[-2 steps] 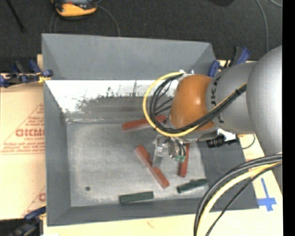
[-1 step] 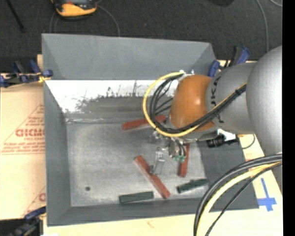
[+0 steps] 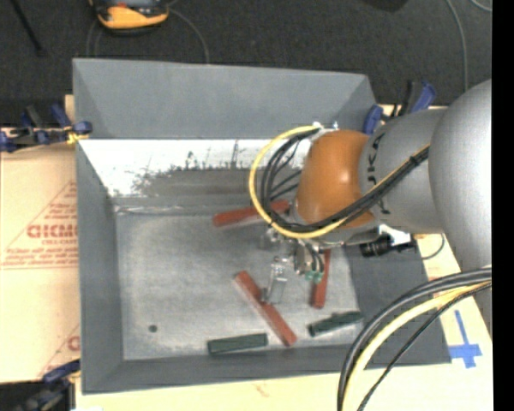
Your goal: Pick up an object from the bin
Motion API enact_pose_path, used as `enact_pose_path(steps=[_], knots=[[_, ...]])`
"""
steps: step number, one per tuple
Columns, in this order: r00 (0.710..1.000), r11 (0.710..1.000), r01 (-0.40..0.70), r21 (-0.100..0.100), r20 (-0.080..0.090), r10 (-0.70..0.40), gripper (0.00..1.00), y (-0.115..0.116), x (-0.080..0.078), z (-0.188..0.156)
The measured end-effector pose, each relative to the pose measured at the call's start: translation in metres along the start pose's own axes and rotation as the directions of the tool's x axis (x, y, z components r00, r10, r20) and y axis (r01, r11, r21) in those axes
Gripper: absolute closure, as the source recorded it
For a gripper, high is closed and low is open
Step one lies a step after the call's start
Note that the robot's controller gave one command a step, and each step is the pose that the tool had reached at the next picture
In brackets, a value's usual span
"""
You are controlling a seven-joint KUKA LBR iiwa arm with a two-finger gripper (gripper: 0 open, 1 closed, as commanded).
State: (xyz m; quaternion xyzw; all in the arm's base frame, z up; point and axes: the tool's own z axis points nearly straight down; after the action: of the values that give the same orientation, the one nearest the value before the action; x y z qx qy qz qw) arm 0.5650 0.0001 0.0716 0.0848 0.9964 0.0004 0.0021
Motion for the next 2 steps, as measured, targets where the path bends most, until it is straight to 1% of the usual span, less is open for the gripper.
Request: enact_pose_path(steps=[1,2], knots=[[0.998,0.998,-0.056,0.000,0.002,0.056,0.00,0.004,0.019,-0.006],[0.996,0.996,-0.086,0.001,-0.004,0.086,0.00,0.008,0.047,-0.011]])
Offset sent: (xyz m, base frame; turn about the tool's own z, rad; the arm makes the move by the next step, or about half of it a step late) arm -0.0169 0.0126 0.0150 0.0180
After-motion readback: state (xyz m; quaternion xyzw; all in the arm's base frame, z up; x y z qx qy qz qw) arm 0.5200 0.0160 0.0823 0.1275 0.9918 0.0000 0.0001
